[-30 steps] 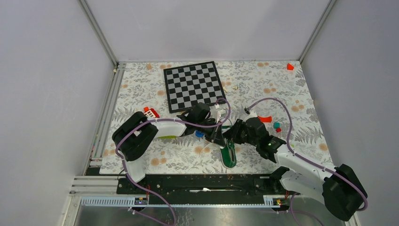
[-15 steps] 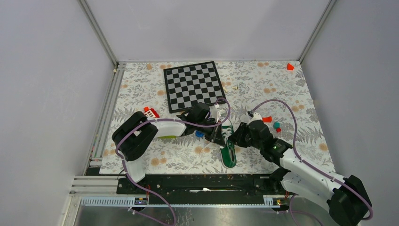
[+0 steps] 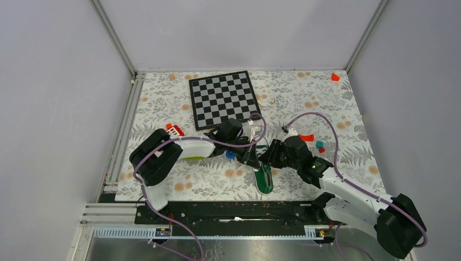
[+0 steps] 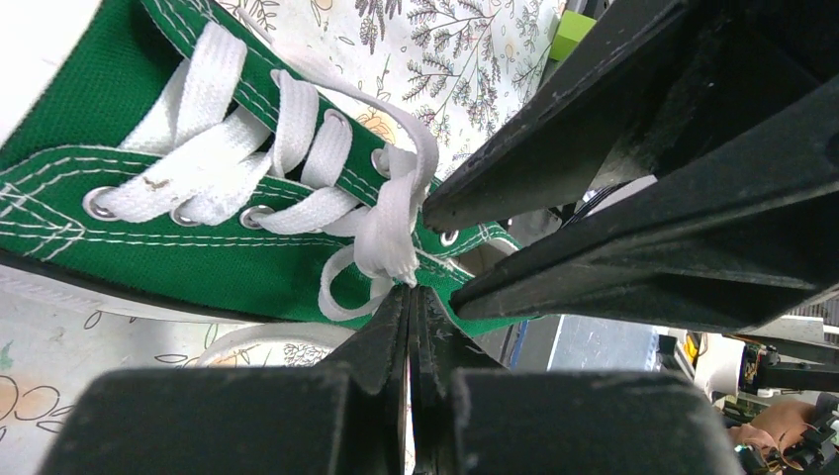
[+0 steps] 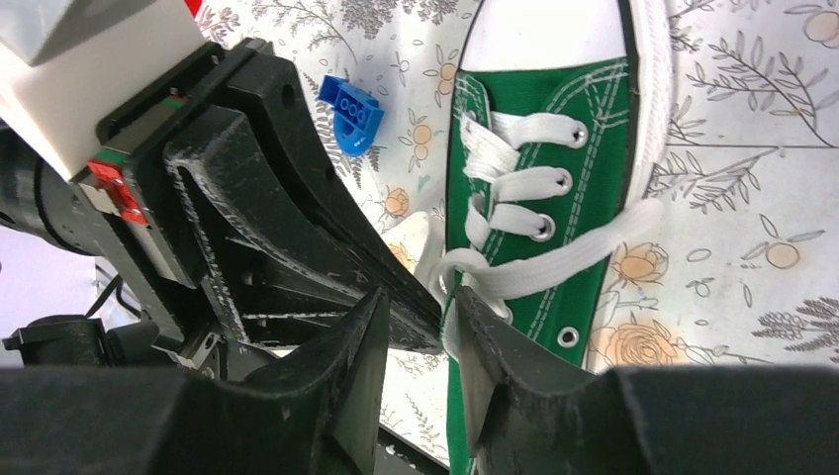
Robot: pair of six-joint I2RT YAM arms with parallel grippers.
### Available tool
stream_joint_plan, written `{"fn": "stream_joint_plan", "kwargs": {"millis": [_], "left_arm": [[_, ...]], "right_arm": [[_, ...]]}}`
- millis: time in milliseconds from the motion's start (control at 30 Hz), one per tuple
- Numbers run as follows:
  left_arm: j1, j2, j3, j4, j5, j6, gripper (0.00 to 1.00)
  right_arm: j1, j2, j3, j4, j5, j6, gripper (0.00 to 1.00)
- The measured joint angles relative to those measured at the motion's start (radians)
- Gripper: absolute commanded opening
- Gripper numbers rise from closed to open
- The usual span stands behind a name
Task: Tie the shoes
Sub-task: Cross the shoelace with the shoelace.
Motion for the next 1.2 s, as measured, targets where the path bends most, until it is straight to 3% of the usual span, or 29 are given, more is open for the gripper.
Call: {"fn": "stream_joint_plan", "kwargs": {"millis": [333, 467, 833, 1200], "left_arm": [[0.0, 0.0, 0.0, -0.014, 0.0, 0.0, 0.0], [0.0, 0.0, 0.0, -0.018, 0.0, 0.0, 0.0], [0.003, -0.011, 0.003, -0.006, 0.0, 0.0, 0.0], [0.002, -0.011, 0.003, -0.015, 0.0, 0.0, 0.0]], "right_arm": [[0.0, 0.089, 0.014, 0.063, -0.023, 0.003, 0.28], [0.0, 0.112, 0.014, 0.077, -0.037, 0.008, 0.0], [0.0, -0.076, -0.011, -0.015, 0.041, 0.015, 0.0], [0.0, -0.14, -0.101, -0.064, 0.099, 0.03, 0.0]]}}
